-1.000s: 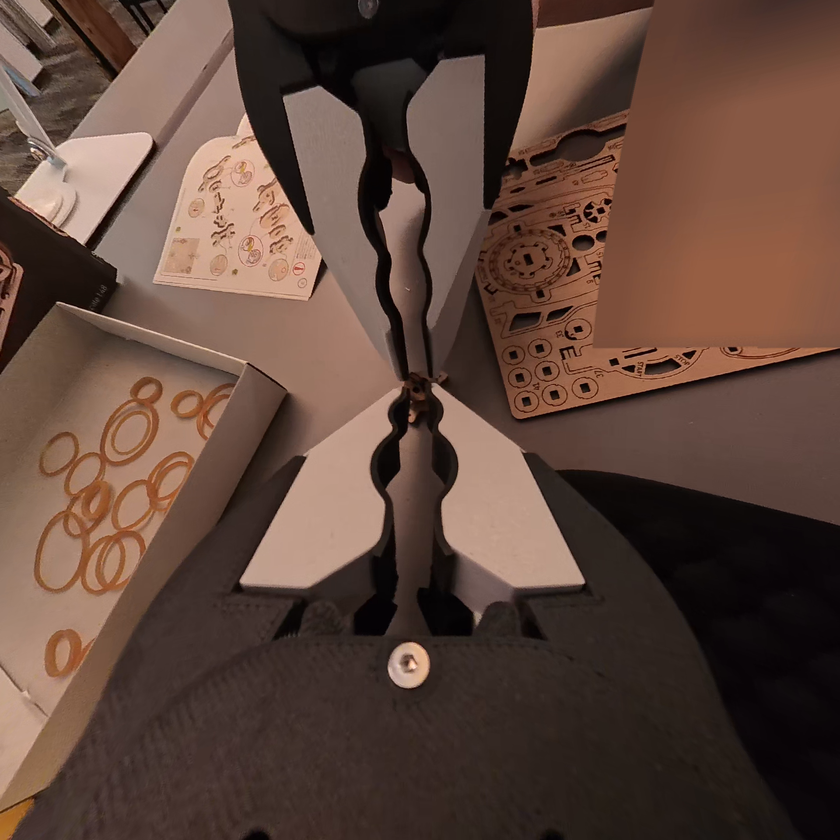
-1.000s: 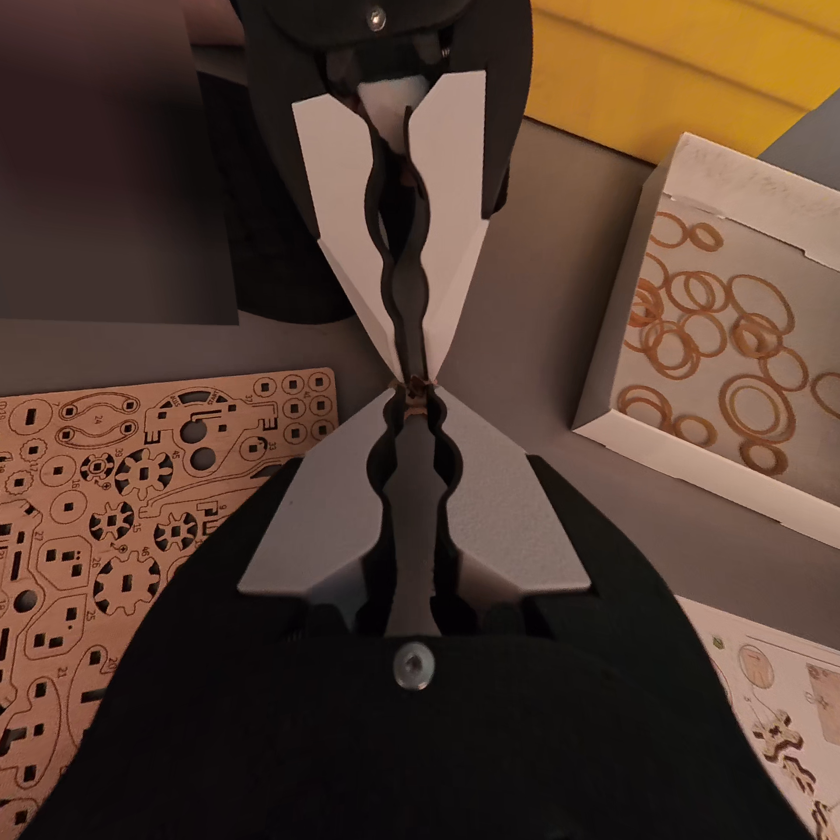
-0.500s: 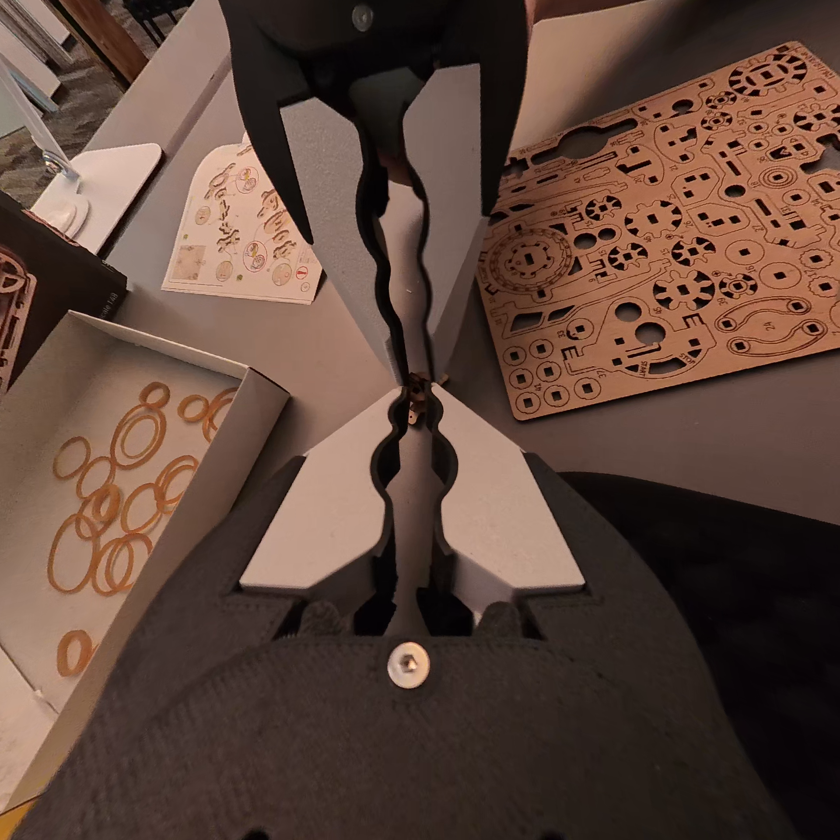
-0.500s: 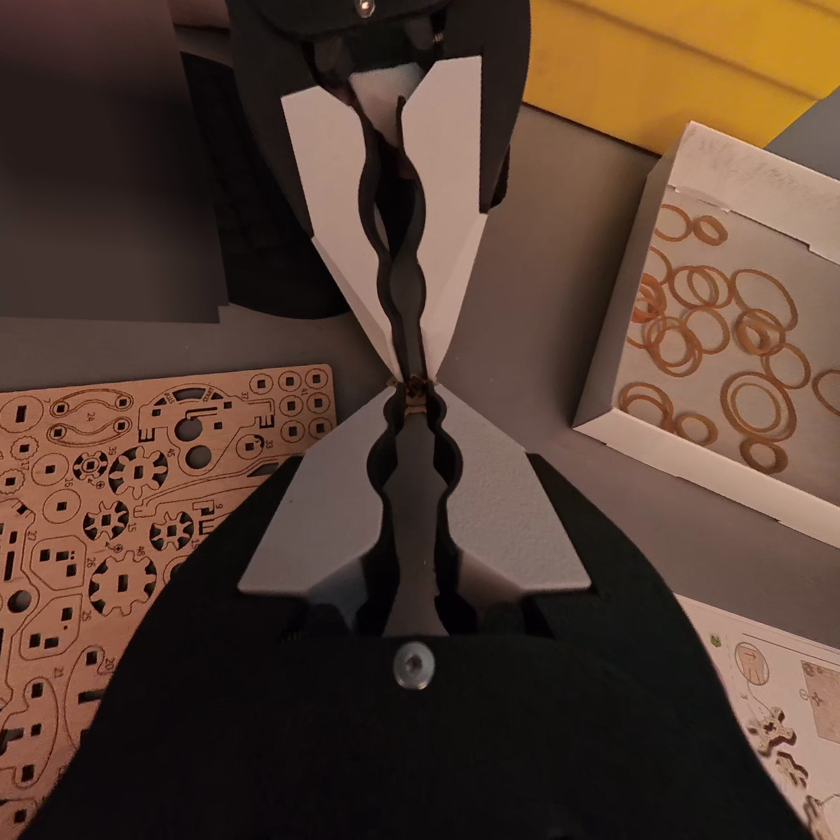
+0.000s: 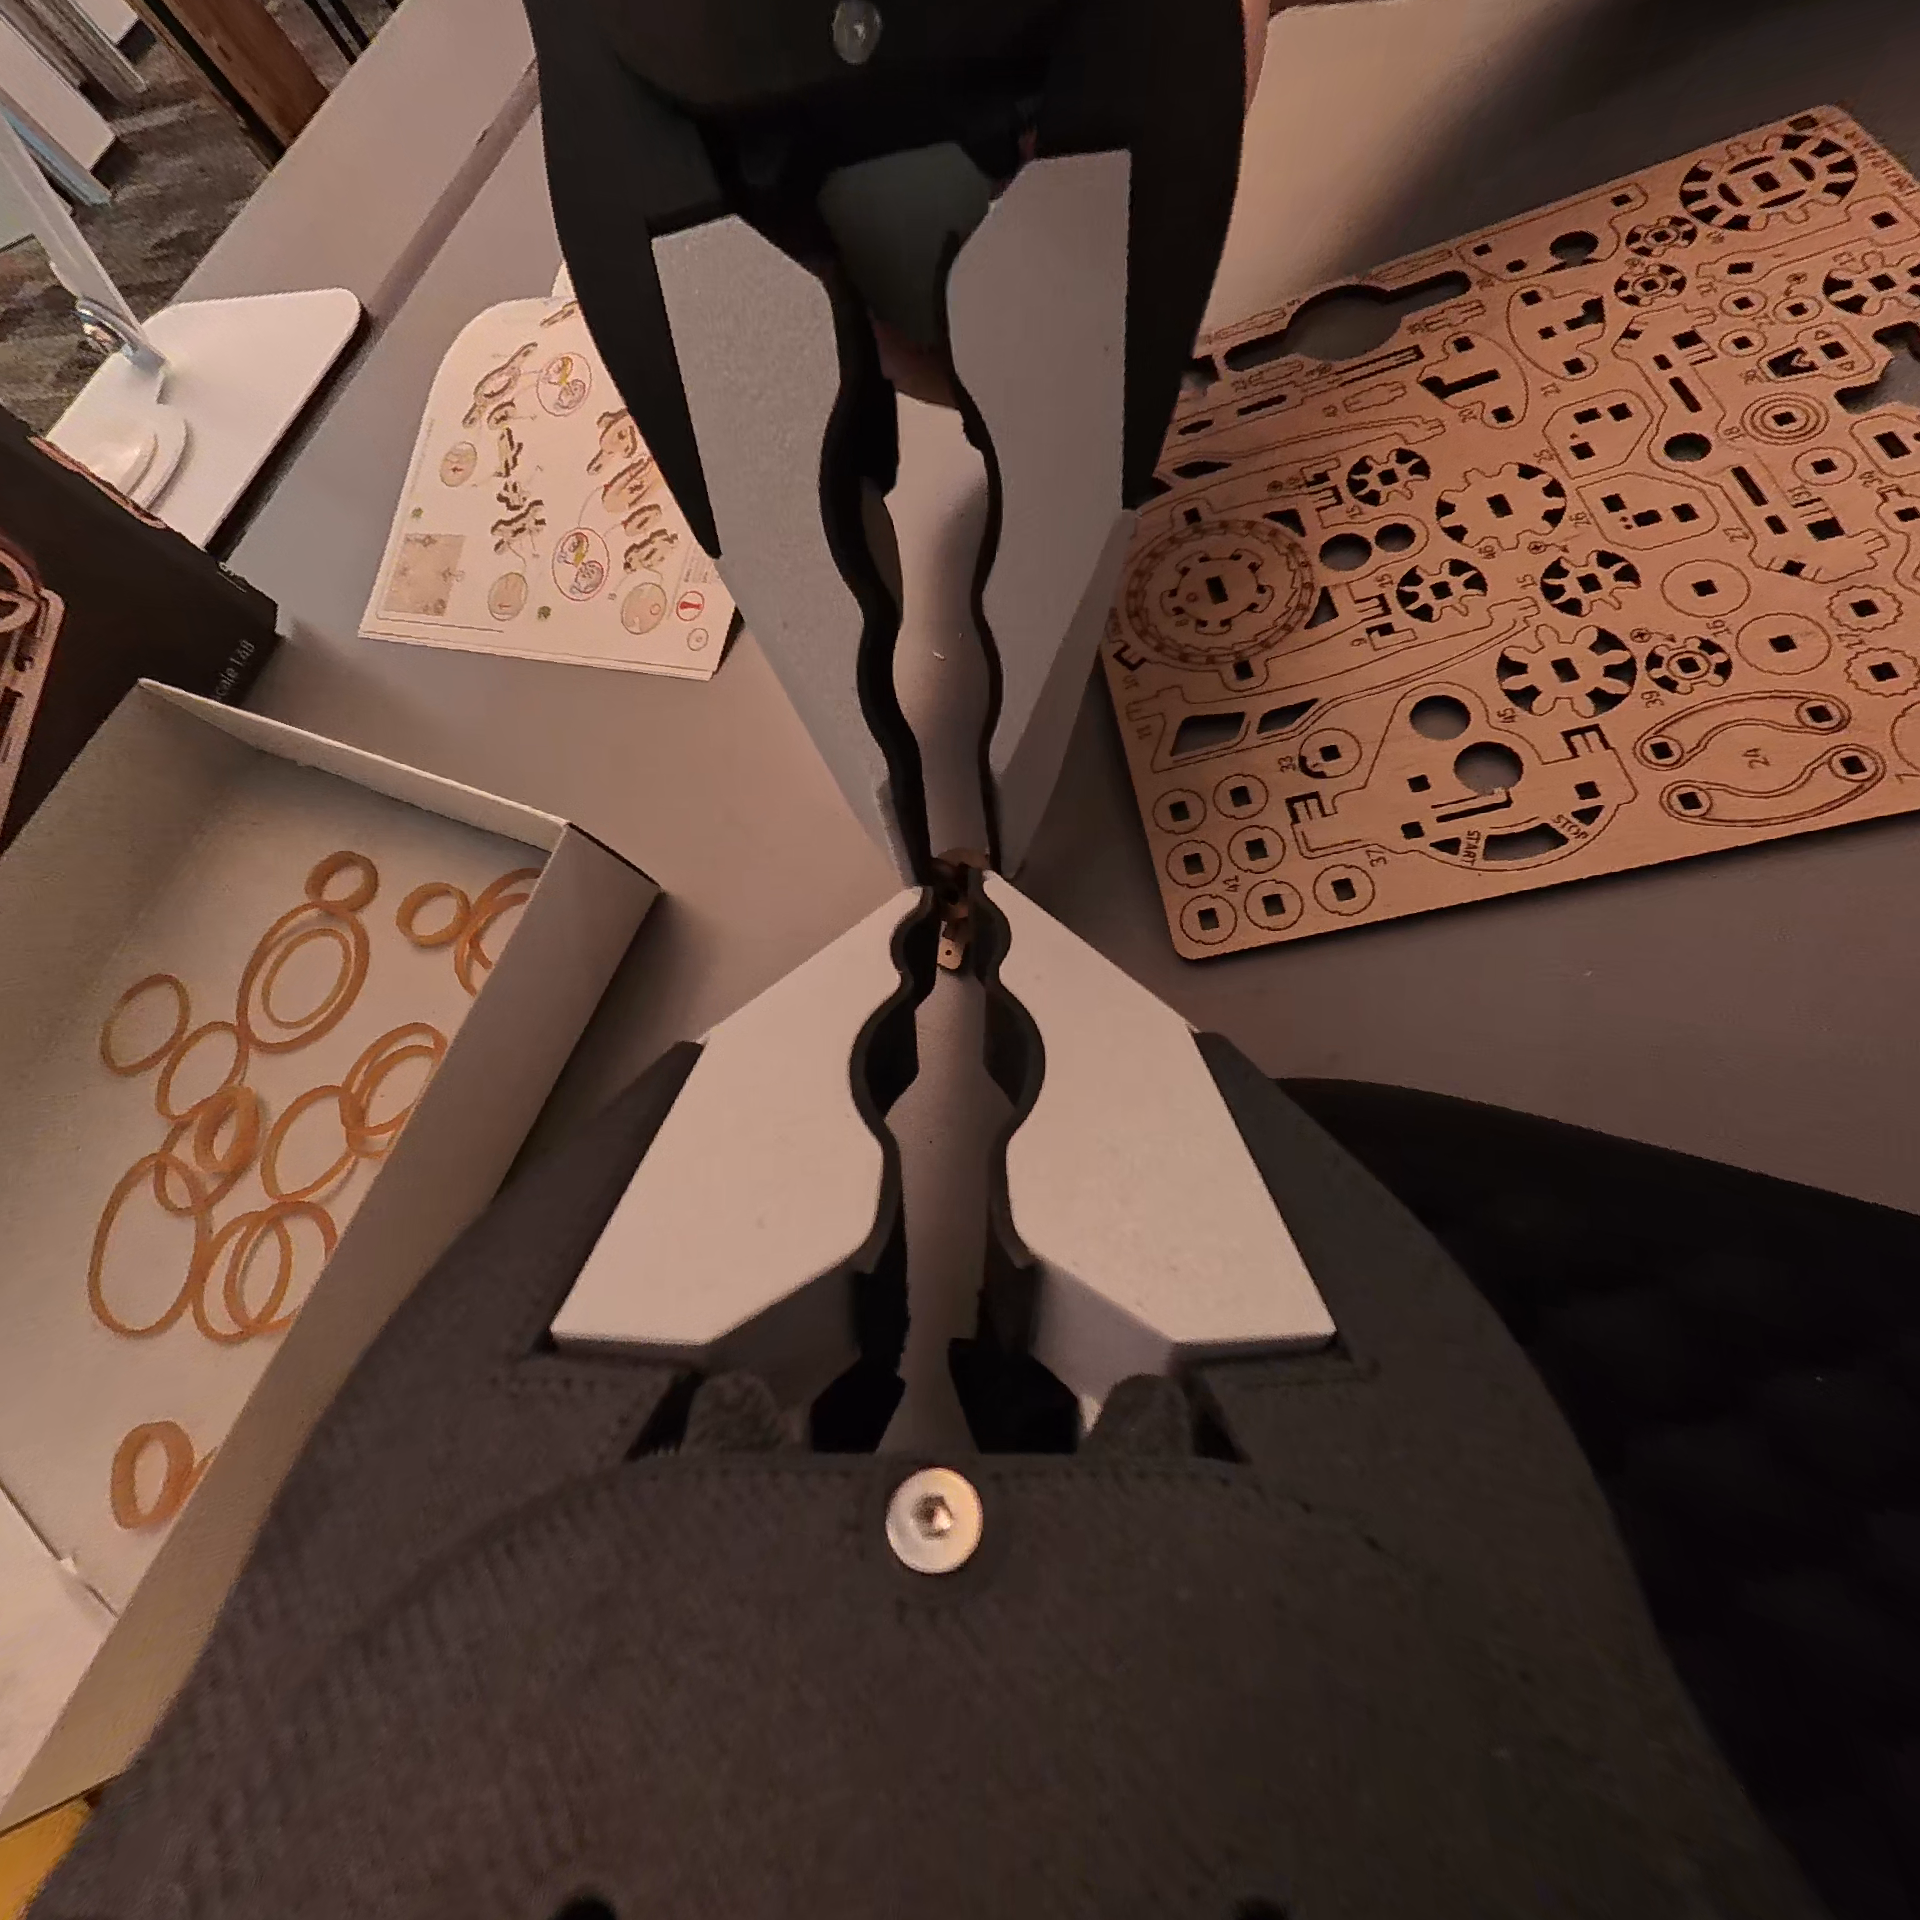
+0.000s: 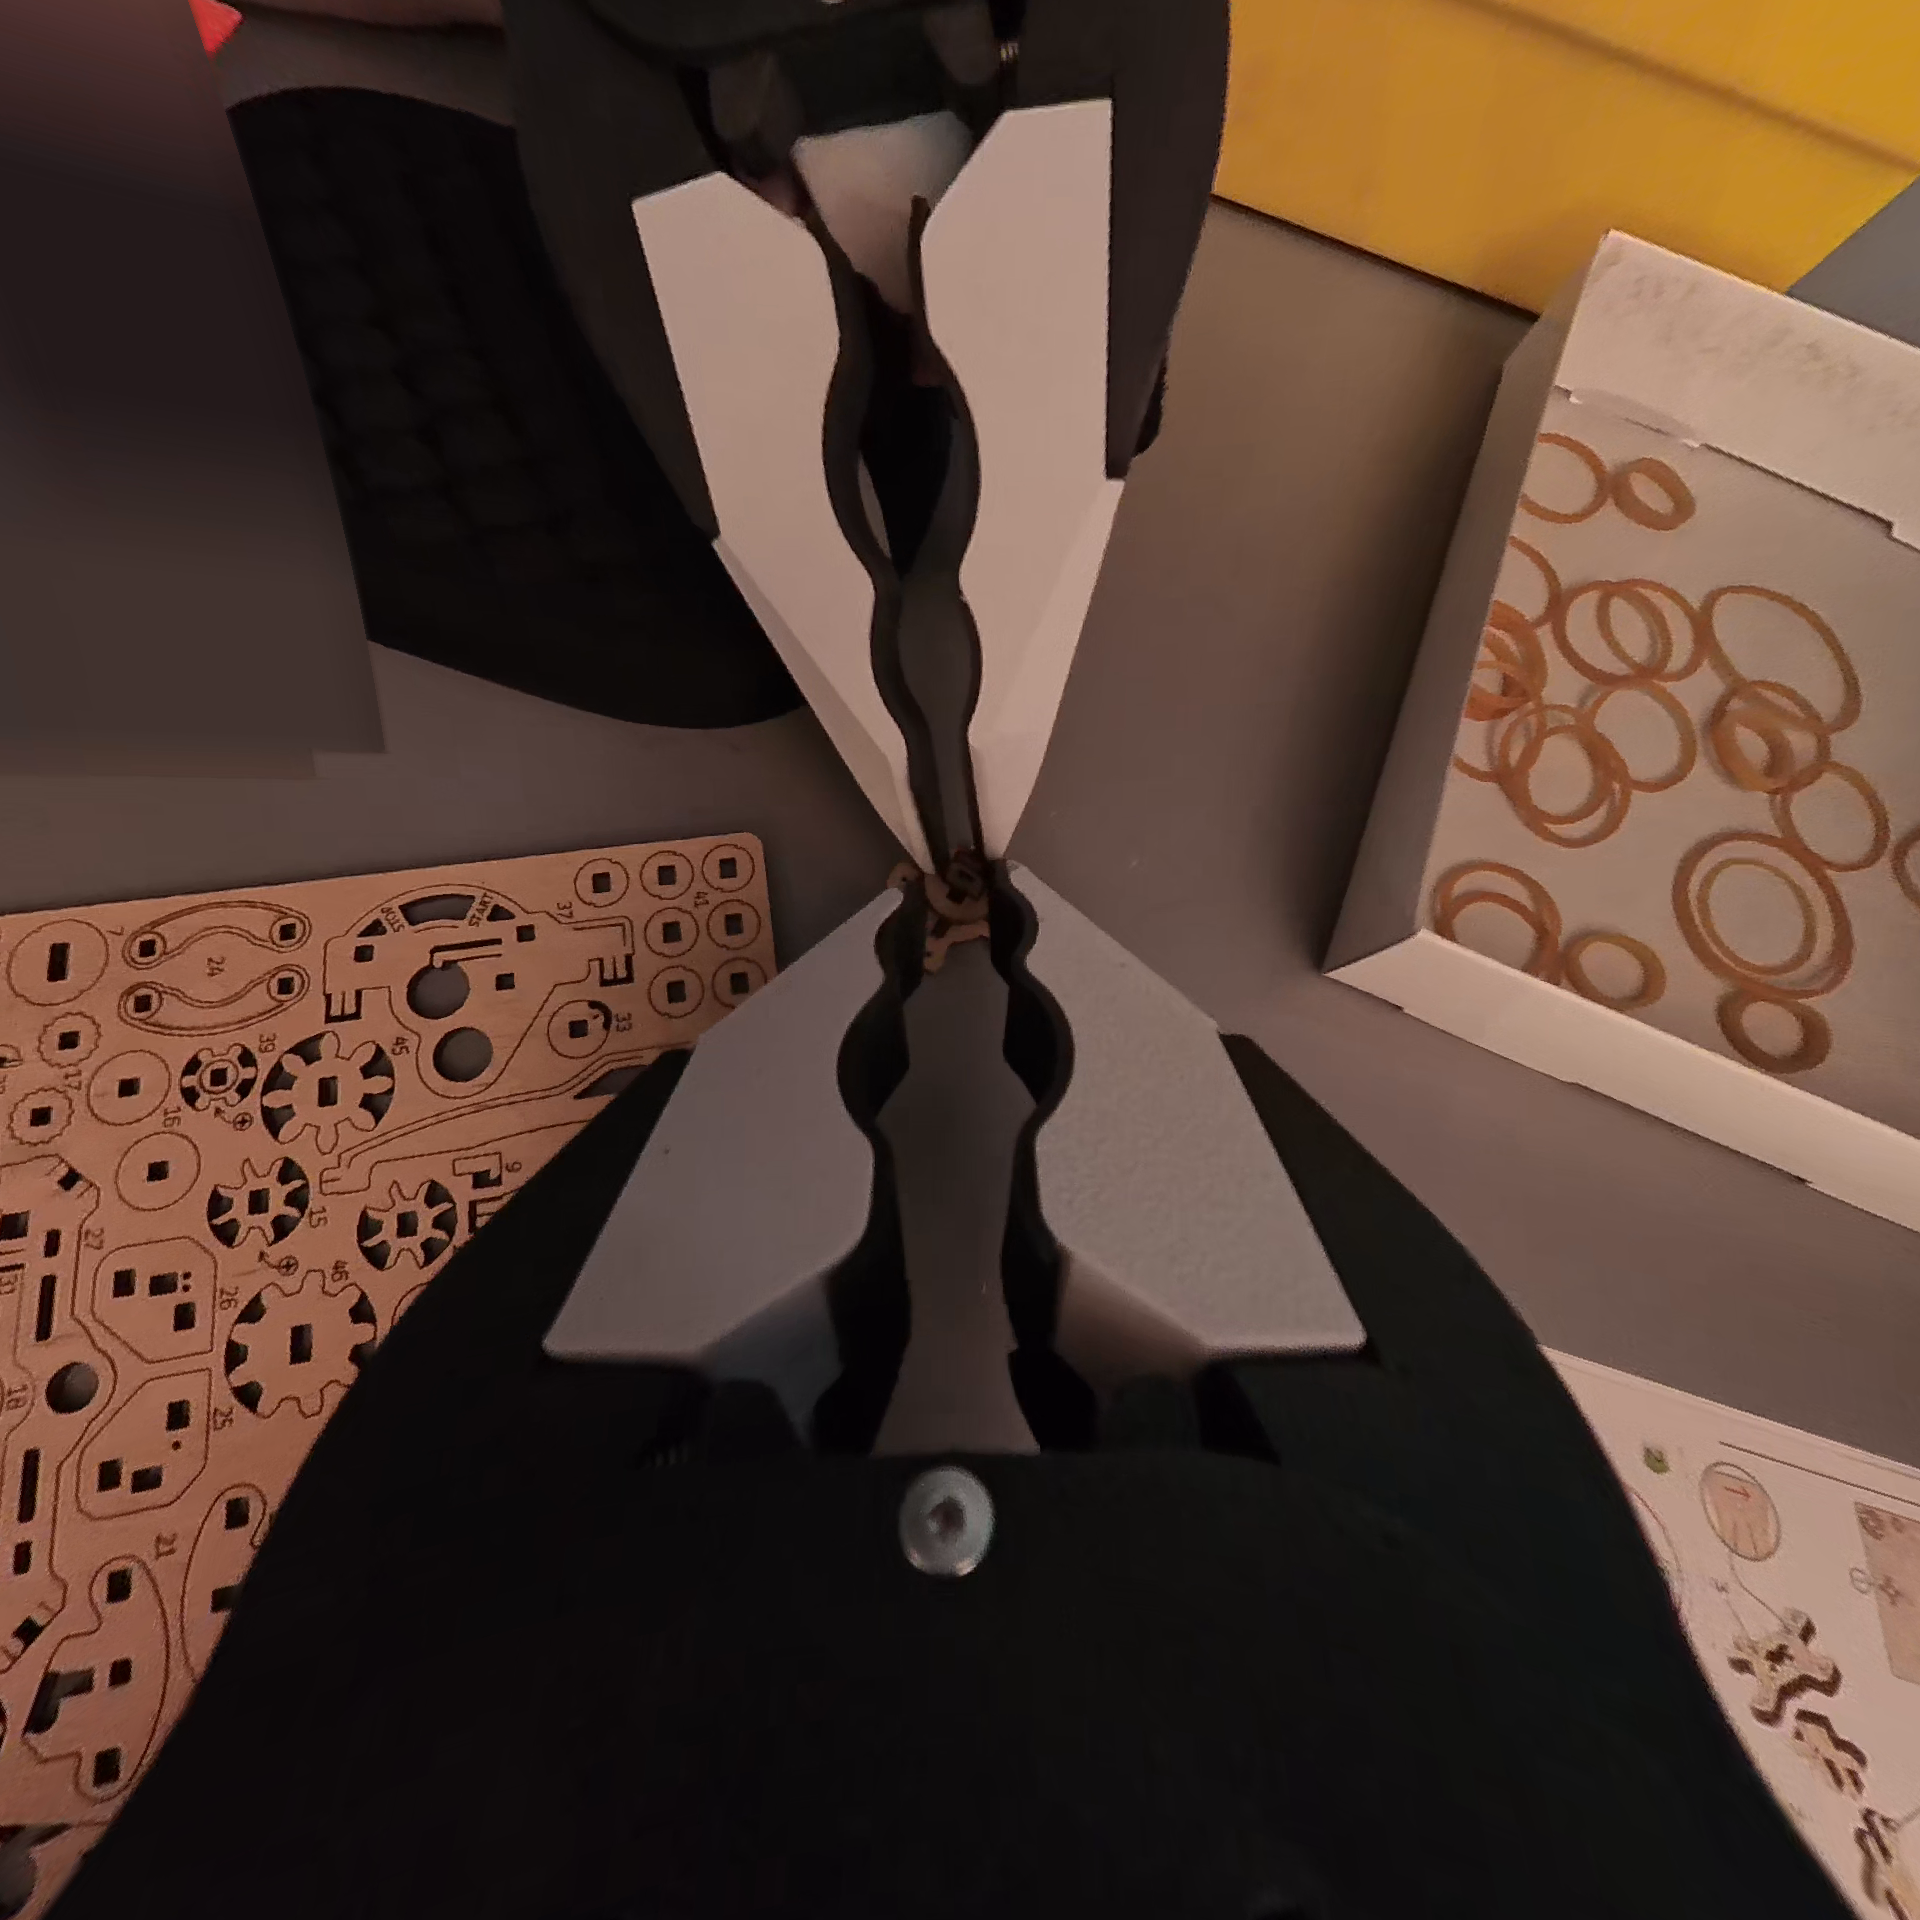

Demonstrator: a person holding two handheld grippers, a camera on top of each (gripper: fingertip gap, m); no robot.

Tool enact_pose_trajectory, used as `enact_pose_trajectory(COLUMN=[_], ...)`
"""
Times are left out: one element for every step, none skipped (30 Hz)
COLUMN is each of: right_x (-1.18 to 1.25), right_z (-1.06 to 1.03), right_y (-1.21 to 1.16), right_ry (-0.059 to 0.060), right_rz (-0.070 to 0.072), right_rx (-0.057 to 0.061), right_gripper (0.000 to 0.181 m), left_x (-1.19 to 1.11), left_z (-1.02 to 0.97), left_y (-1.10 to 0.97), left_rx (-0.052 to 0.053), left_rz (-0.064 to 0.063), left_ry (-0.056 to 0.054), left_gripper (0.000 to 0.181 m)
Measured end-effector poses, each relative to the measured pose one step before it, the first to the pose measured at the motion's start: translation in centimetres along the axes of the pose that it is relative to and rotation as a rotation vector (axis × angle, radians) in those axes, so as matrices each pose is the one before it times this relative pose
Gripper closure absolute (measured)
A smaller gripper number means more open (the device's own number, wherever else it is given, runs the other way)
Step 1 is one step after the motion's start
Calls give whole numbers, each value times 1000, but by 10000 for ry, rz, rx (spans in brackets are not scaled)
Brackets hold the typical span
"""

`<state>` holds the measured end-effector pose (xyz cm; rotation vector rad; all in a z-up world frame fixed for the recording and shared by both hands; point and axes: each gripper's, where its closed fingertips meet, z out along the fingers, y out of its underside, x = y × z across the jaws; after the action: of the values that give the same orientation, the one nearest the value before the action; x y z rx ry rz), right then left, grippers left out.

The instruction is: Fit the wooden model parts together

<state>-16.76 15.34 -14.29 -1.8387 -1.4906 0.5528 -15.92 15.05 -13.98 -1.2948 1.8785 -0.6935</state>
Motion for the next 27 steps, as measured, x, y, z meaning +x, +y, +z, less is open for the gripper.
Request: enact_pose_trajectory(right_x=[-3,-5,1,3,-1,4,-4,-8,-4,2,1,-7,2,-9,7,-1,-6,-4,-4,0,1,-1,-3,-2,3,-5,1], right_z=[13,10,-2,3,13,1,-4,7,0,10,-4,2,10,0,-5,5,2,3,-6,13,-4,5,4,1,-3,6,1], right_y=[24,22,20,15,11,10,15,69,-3,21,11,13,8,3,2,6,2,7,12,6,9,1,1,0,15,1,7], right_ry=[86,77,65,32,11,-4,-17,0,9,19,22,18,8,-8,3,9,-3,26,22,4,-4,1,-5,-5,0,-7,21], right_rz=[-110,-77,-89,-8,32,49,51,-16,10,-8,-30,-18,7,28,8,13,15,-39,0,16,31,13,21,24,42,43,-10], right_rx=[-103,-96,-61,-19,27,71,71,23,38,8,-5,-11,-5,2,23,22,-2,-10,-16,-4,-18,-6,-2,4,27,17,18], right_gripper=[169,168,168,168,168,168,168,168,168,168,168,168,168,168,168,168,168,168,168,167,167,167,167,167,167,167,167], left_x=[5,3,9,0,2,-2,5,9,3,1,7,14,-1,4,-2,4,6,2,-1,13,-5,-4,0,7,2,3,4], left_z=[-5,5,0,8,-5,6,1,12,-4,8,-2,6,4,0,-1,2,-2,3,4,-4,2,-3,-8,4,-1,-2,1], left_y=[6,2,5,3,-4,-3,1,-7,8,-8,3,0,0,-10,-5,9,-8,1,-2,5,-6,7,-3,6,-2,-4,5], left_rx=[-23,-17,-13,-14,-15,-8,-1,-6,-19,-27,-27,-25,-18,-2,8,3,-6,-5,-3,-6,-3,6,8,7,10,9,1], left_rz=[4,12,2,-23,-39,-37,-33,-7,13,7,22,34,13,-10,-28,-26,4,26,28,-4,-35,-40,-45,-34,-12,-8,-12], left_ry=[-3,-8,-4,8,19,22,17,-1,-17,-21,-28,-32,-18,1,13,16,3,-14,-15,1,19,26,28,22,7,3,10], left_gripper=[178,178,178,178,178,178,179,179,179,179,179,179,180,180,180,180,180,180,180,180,180,180,180,180,180,180,180])
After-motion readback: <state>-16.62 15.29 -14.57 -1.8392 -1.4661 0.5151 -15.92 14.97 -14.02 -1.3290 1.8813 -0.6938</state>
